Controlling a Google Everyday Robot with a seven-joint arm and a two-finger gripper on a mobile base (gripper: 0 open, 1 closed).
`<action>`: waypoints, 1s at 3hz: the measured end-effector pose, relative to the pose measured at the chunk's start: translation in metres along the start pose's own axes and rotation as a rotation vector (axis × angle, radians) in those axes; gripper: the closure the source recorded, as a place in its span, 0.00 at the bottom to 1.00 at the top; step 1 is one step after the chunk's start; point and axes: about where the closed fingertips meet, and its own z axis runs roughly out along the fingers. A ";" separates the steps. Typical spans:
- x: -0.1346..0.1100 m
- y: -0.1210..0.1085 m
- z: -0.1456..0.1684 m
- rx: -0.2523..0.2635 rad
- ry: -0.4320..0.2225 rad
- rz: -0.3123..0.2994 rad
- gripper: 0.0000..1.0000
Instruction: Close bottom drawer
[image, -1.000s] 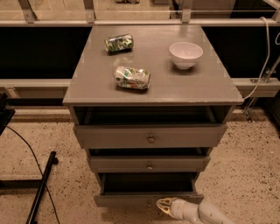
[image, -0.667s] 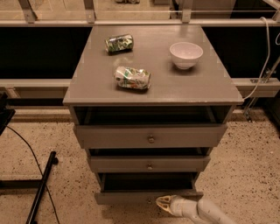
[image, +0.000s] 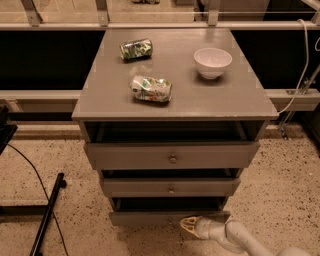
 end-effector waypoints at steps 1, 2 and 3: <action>0.012 -0.022 0.004 0.029 -0.020 0.011 1.00; 0.022 -0.040 0.007 0.051 -0.045 0.027 1.00; 0.022 -0.042 0.006 0.042 -0.058 0.007 1.00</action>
Offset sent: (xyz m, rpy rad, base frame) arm 0.0671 -0.0370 -0.0103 0.0949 -0.0345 -0.0651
